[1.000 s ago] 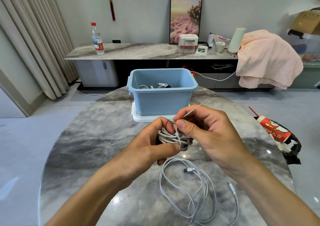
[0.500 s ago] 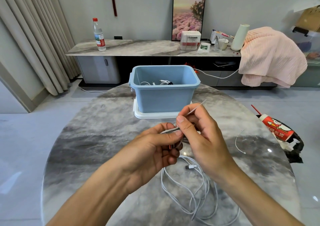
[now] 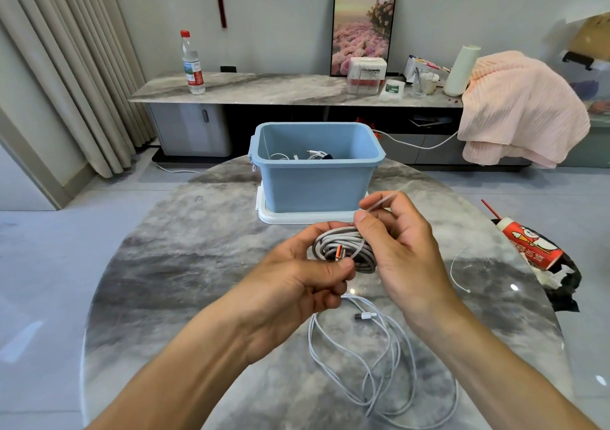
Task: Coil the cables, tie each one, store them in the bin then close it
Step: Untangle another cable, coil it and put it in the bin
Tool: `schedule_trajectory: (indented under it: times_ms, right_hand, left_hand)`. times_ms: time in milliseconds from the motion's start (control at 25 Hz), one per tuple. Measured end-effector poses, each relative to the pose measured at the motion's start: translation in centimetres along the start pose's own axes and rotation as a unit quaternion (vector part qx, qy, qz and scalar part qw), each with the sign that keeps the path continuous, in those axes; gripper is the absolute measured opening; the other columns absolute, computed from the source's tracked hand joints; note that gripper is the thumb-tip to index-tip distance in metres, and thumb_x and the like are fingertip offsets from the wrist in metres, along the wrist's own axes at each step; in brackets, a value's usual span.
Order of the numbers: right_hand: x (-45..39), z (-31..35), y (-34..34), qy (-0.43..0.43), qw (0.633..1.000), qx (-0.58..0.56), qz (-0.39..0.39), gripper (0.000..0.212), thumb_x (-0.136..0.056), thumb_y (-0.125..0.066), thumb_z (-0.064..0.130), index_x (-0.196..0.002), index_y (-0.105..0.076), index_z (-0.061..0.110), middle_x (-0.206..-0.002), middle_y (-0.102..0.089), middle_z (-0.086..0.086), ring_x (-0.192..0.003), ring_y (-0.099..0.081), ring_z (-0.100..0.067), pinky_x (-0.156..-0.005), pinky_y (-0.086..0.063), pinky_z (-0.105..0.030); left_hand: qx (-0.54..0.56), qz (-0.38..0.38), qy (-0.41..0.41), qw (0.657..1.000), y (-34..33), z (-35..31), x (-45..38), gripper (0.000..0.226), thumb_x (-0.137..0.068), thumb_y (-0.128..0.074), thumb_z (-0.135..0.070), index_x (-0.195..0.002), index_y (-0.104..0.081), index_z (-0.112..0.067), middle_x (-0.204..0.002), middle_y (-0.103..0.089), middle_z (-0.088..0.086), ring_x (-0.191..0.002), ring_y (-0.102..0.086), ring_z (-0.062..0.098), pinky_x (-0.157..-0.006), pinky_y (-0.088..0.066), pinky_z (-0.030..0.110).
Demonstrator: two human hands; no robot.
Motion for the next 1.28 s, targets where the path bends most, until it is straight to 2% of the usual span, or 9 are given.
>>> schedule_trajectory:
  times_ms: [320,480,680,800,880,960,1040,1120,1280]
  right_hand:
    - [0.0,0.3,0.3,-0.018,0.999,-0.023,-0.014,0.003,-0.097,-0.059,0.015,-0.098,-0.058,0.018,-0.078,-0.059,-0.029,-0.067,-0.056,-0.024,-0.067,-0.047,-0.039]
    - [-0.1,0.1,0.4,-0.028,0.998,-0.041,-0.034,0.003,-0.096,-0.059,0.018,-0.098,-0.06,0.019,-0.069,-0.052,-0.017,-0.066,-0.049,-0.023,-0.065,-0.043,-0.039]
    - [0.0,0.0,0.1,-0.037,0.999,-0.027,-0.019,0.01,-0.096,-0.056,0.011,-0.098,-0.06,0.02,-0.069,-0.048,-0.011,-0.066,-0.043,-0.023,-0.066,-0.039,-0.038]
    - [0.1,-0.5,-0.1,-0.072,0.996,-0.036,-0.035,0.01,-0.093,-0.057,0.011,-0.095,-0.061,0.02,-0.068,-0.05,-0.01,-0.067,-0.046,-0.023,-0.066,-0.04,-0.037]
    - [0.3,-1.0,-0.3,-0.123,0.989,-0.067,-0.054,0.013,-0.093,-0.056,0.005,-0.093,-0.062,0.017,-0.064,-0.055,-0.004,-0.062,-0.052,-0.02,-0.061,-0.044,-0.033]
    - [0.4,-1.1,-0.4,-0.17,0.976,-0.115,-0.068,0.015,-0.093,-0.054,0.0,-0.095,-0.062,0.013,-0.058,-0.059,0.0,-0.053,-0.056,-0.014,-0.052,-0.047,-0.025]
    - [0.3,-0.9,-0.4,-0.194,0.967,-0.145,-0.079,0.016,-0.092,-0.053,-0.001,-0.094,-0.062,0.012,-0.057,-0.061,0.0,-0.05,-0.058,-0.012,-0.047,-0.048,-0.023]
    - [0.3,-0.7,-0.1,-0.201,0.963,-0.156,-0.084,0.016,-0.092,-0.054,0.0,-0.093,-0.063,0.013,-0.059,-0.063,-0.002,-0.051,-0.06,-0.013,-0.047,-0.049,-0.023]
    - [0.5,-0.7,-0.3,-0.197,0.966,-0.148,-0.074,0.016,-0.092,-0.053,0.0,-0.093,-0.063,0.012,-0.068,-0.061,-0.008,-0.06,-0.059,-0.019,-0.054,-0.049,-0.027]
  left_hand:
    - [-0.061,0.032,-0.065,0.996,-0.3,-0.1,0.0,0.039,-0.086,-0.066,-0.006,-0.123,-0.055,-0.011,-0.076,-0.065,0.016,-0.059,-0.055,0.017,-0.051,-0.043,0.022]
    - [-0.236,0.018,-0.108,0.965,-0.4,-0.7,0.3,0.027,-0.094,-0.06,-0.028,-0.119,-0.056,-0.019,-0.063,-0.066,0.017,-0.045,-0.049,0.018,-0.04,-0.035,0.021]
    - [-0.292,-0.005,-0.084,0.953,0.1,-1.2,0.6,0.014,-0.095,-0.062,-0.036,-0.101,-0.067,-0.025,-0.05,-0.056,0.012,-0.038,-0.039,0.015,-0.04,-0.028,0.02]
    - [-0.5,-0.073,-0.16,0.848,0.8,-1.3,0.5,0.029,-0.085,-0.059,-0.063,-0.1,-0.07,-0.04,-0.047,-0.05,-0.005,-0.042,-0.038,0.009,-0.047,-0.033,0.025]
    - [-0.57,-0.099,-0.18,0.796,1.3,-1.3,0.5,0.039,-0.081,-0.052,-0.075,-0.104,-0.067,-0.048,-0.066,-0.06,-0.008,-0.061,-0.053,0.008,-0.059,-0.043,0.028]
    - [-0.496,-0.074,-0.184,0.845,1.5,-0.9,0.3,0.035,-0.082,-0.054,-0.066,-0.107,-0.067,-0.046,-0.09,-0.06,-0.006,-0.087,-0.058,0.008,-0.077,-0.049,0.029]
    - [-0.423,-0.06,-0.198,0.882,1.3,-0.5,0.0,0.027,-0.085,-0.061,-0.05,-0.108,-0.07,-0.039,-0.099,-0.058,-0.002,-0.096,-0.058,0.012,-0.08,-0.048,0.025]
    - [-0.432,-0.083,-0.239,0.866,0.8,-0.3,-0.1,0.025,-0.085,-0.063,-0.04,-0.108,-0.071,-0.032,-0.101,-0.059,-0.006,-0.098,-0.059,0.011,-0.077,-0.046,0.02]
    - [-0.398,-0.098,-0.275,0.87,0.5,-0.2,0.0,0.035,-0.083,-0.07,-0.034,-0.117,-0.062,-0.03,-0.1,-0.066,-0.009,-0.095,-0.066,0.015,-0.084,-0.054,0.037]
Point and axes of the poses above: each hand's wrist, its own x-axis away from the middle knuckle, its own y-axis out of the back of the hand, z = x × y, the point moved 3 cm from there along -x, towards the middle knuckle
